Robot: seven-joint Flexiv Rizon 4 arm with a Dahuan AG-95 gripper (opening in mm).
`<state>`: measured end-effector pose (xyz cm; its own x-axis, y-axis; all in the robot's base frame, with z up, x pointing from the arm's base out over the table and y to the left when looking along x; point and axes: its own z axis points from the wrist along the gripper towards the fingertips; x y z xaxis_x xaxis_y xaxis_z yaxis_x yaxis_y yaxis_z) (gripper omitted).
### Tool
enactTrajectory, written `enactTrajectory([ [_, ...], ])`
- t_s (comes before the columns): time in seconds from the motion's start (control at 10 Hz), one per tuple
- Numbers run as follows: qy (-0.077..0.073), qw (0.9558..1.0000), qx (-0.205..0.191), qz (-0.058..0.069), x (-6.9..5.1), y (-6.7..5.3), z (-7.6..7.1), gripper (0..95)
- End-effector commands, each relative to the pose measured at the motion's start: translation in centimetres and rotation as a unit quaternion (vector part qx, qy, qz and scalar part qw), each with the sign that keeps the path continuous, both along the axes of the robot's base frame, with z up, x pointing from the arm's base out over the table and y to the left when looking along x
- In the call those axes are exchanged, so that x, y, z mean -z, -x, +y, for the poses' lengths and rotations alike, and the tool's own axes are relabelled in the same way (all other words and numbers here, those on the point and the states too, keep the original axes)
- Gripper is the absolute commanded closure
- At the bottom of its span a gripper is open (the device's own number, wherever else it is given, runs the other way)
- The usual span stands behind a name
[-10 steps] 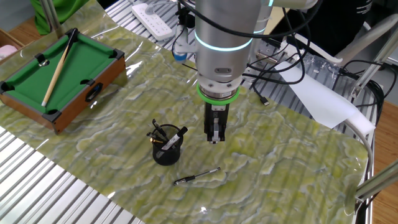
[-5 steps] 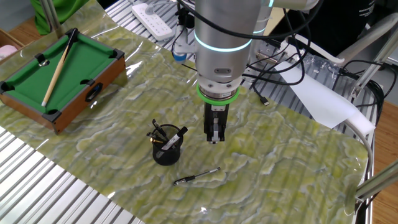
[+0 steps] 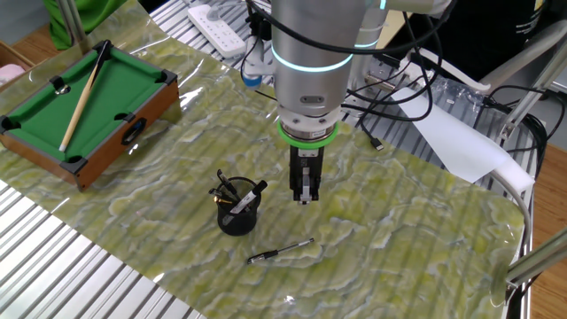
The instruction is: Put the pen into the pen holder
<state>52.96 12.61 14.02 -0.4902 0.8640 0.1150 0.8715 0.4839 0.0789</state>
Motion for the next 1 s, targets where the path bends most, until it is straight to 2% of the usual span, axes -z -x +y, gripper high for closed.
enactTrajectory([
  [0.1,0.001,1.0000,-0.003,-0.001,0.3,0.0,-0.2,95.0],
  [0.5,-0.006,1.0000,-0.004,-0.002,1.5,0.1,-1.0,95.0],
  [1.0,-0.009,0.9999,0.007,0.000,0.7,0.6,-0.2,95.0],
])
